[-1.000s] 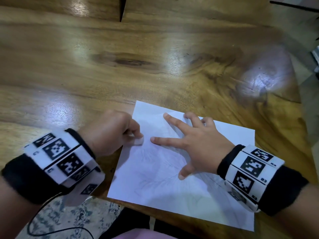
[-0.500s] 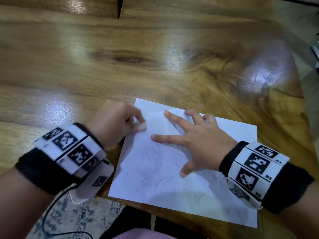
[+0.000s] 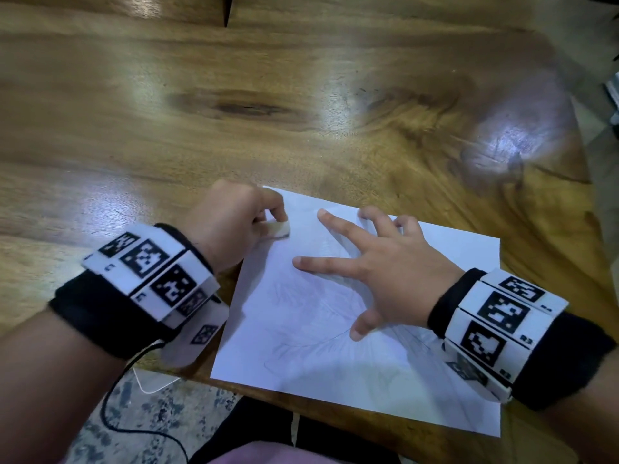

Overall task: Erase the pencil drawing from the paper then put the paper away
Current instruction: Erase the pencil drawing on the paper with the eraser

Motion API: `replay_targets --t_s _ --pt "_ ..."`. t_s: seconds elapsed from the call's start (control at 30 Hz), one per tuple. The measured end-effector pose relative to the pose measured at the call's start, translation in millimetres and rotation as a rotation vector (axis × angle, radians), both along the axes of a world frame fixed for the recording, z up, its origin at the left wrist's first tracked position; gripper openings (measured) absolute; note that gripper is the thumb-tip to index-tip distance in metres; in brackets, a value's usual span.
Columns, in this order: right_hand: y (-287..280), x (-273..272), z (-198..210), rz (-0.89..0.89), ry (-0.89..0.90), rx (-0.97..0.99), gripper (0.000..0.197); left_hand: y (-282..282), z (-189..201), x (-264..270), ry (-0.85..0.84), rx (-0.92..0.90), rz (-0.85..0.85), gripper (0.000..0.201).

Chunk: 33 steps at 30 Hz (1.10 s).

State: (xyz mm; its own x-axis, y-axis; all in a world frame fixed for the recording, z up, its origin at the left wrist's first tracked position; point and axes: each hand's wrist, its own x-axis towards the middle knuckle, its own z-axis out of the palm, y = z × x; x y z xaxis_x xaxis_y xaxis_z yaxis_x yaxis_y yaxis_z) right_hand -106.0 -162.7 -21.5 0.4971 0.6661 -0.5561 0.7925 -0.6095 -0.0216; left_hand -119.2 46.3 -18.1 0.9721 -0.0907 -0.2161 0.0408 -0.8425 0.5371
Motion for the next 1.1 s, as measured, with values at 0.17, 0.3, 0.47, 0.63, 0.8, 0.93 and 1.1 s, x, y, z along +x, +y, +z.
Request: replay_targets --t_s 0.17,0.3,0.47,0.63,0.8,0.93,1.1 --pt "1 1 1 -0.005 0.016 0.006 0.105 10 2 -26 0.231 0.026 -0.138 0.011" --pt "0 -1 1 0.000 0.007 0.016 0.105 4 2 -10 0.118 0.001 -0.040 0.009" --pt "-5 -5 -3 -0.060 0.047 0.058 0.097 -1 -3 7 0.064 0.041 -0.011 0.017" --pt "-9 -7 -5 -0.078 0.042 0.074 0.094 -8 4 13 -0.002 0.012 -0.012 0.021" --pt "-9 -6 -1 -0.080 0.058 0.085 0.091 -15 -2 18 0.005 0.028 -0.046 0.021" --pt "-9 -6 -2 -0.065 0.045 0.057 0.090 -8 3 -7 0.160 0.092 -0.183 0.017" --pt "-8 -6 0 -0.065 0.056 0.051 0.090 -13 7 25 0.045 0.058 -0.081 0.021"
